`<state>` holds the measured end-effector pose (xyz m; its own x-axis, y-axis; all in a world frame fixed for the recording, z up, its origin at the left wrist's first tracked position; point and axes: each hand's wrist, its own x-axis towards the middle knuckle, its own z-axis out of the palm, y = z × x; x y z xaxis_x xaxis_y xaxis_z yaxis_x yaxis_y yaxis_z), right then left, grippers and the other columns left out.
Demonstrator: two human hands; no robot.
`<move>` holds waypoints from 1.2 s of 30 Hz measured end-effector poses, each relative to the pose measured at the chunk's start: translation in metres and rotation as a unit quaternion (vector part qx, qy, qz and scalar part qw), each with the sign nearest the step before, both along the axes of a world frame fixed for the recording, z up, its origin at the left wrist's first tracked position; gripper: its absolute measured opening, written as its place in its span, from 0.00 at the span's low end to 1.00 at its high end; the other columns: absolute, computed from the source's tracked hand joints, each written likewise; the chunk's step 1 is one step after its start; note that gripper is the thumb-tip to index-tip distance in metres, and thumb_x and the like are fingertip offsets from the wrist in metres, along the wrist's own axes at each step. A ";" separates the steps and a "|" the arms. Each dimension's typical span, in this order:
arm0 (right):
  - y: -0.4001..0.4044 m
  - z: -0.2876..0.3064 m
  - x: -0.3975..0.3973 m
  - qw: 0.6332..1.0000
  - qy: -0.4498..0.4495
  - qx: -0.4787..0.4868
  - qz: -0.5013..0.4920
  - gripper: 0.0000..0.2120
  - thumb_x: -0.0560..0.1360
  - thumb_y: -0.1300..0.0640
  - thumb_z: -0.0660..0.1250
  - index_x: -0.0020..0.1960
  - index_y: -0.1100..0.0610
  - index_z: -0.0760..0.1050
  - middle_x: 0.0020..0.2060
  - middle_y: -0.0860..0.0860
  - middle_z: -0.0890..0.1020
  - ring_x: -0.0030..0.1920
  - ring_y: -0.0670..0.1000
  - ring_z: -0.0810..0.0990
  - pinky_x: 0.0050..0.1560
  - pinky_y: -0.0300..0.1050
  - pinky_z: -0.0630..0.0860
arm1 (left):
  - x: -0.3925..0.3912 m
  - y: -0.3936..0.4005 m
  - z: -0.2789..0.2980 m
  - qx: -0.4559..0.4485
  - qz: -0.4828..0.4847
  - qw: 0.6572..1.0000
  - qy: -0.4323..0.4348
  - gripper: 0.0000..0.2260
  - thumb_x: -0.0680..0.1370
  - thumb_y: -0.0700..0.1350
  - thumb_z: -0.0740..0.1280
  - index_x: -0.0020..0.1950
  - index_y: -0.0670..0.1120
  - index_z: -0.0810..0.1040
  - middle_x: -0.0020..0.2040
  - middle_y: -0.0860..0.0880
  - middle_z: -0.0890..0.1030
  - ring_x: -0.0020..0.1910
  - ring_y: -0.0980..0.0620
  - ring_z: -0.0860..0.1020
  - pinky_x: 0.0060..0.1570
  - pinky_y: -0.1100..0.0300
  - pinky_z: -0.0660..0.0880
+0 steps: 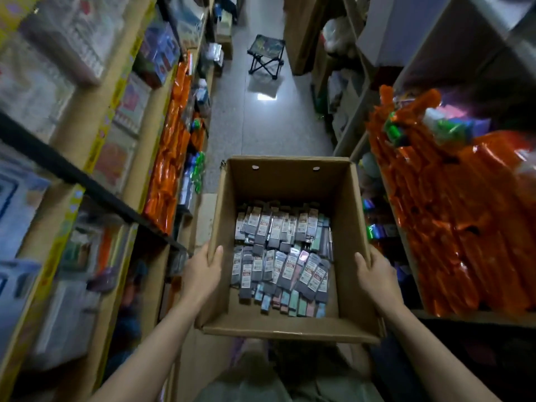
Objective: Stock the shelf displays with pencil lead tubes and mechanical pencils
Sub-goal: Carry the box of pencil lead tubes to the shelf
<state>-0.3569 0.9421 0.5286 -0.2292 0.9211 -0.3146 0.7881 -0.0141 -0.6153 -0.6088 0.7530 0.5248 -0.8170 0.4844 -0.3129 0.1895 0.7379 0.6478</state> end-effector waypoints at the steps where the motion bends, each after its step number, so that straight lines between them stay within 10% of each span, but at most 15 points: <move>1: 0.022 -0.002 -0.014 1.000 -0.001 0.000 -0.004 0.10 0.81 0.56 0.61 0.58 0.60 0.75 0.35 0.48 0.77 0.35 0.49 0.79 0.31 0.40 0.72 | -0.017 0.023 0.000 -0.001 -0.004 1.000 0.000 0.15 0.82 0.49 0.61 0.56 0.38 0.77 0.41 0.41 0.81 0.41 0.43 0.79 0.35 0.60 0.70; 4: 0.094 -0.007 -0.061 1.000 0.001 0.001 0.000 0.12 0.81 0.56 0.61 0.59 0.62 0.76 0.40 0.54 0.82 0.40 0.54 0.81 0.36 0.42 0.71 | -0.065 0.095 0.000 -0.002 -0.018 1.000 0.000 0.11 0.82 0.49 0.61 0.56 0.43 0.78 0.32 0.49 0.75 0.30 0.52 0.74 0.27 0.63 0.65; 10: 0.239 0.006 -0.163 0.999 0.011 0.007 0.033 0.14 0.81 0.56 0.61 0.64 0.59 0.74 0.48 0.59 0.83 0.48 0.59 0.82 0.48 0.50 0.78 | -0.153 0.229 0.015 0.003 0.011 1.000 -0.005 0.11 0.82 0.48 0.60 0.56 0.42 0.76 0.36 0.46 0.77 0.33 0.49 0.76 0.30 0.59 0.71; 22: 0.480 0.008 -0.390 0.999 0.044 0.006 0.031 0.14 0.81 0.55 0.61 0.66 0.55 0.74 0.42 0.51 0.81 0.39 0.48 0.80 0.39 0.40 0.74 | -0.376 0.462 0.005 0.010 0.024 0.999 0.027 0.15 0.82 0.50 0.61 0.58 0.38 0.76 0.43 0.40 0.80 0.43 0.40 0.79 0.45 0.50 0.77; 27: 0.576 0.018 -0.468 0.999 0.040 -0.010 0.017 0.16 0.82 0.55 0.60 0.67 0.57 0.73 0.54 0.57 0.82 0.56 0.58 0.79 0.56 0.50 0.76 | -0.467 0.566 0.015 0.005 0.004 1.000 0.020 0.15 0.82 0.51 0.60 0.61 0.44 0.77 0.44 0.45 0.81 0.43 0.45 0.78 0.40 0.57 0.69; 36: 0.755 0.010 -0.585 0.999 0.047 -0.002 -0.012 0.14 0.81 0.55 0.61 0.65 0.57 0.75 0.54 0.55 0.82 0.57 0.58 0.79 0.55 0.46 0.73 | -0.591 0.754 0.020 -0.005 -0.011 1.000 0.026 0.16 0.82 0.51 0.60 0.62 0.42 0.77 0.52 0.40 0.82 0.52 0.40 0.79 0.48 0.54 0.72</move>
<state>-0.9424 1.6966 0.5390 -0.2359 0.9254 -0.2965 0.7259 -0.0351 -0.6869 -1.2000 1.5068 0.5444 -0.8217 0.4994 -0.2746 0.2389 0.7393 0.6295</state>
